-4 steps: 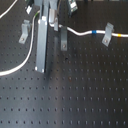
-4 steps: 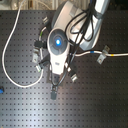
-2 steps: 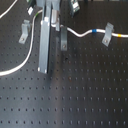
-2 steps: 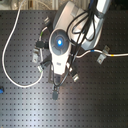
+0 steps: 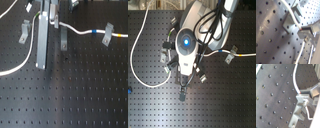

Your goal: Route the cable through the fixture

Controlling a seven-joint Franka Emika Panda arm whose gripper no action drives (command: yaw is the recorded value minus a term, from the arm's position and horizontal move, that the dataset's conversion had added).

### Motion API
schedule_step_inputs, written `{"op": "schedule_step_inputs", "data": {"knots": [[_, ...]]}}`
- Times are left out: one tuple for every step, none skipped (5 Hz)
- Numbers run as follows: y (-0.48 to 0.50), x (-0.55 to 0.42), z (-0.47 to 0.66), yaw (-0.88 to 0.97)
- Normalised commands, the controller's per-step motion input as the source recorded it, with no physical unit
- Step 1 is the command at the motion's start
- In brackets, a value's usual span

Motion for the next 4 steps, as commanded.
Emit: {"op": "schedule_step_inputs", "data": {"knots": [[0.278, -0.064, -0.32, 0.07], [0.32, 0.02, -0.37, 0.05], [0.328, -0.073, 0.41, 0.0], [0.137, -0.001, 0.42, 0.0]]}}
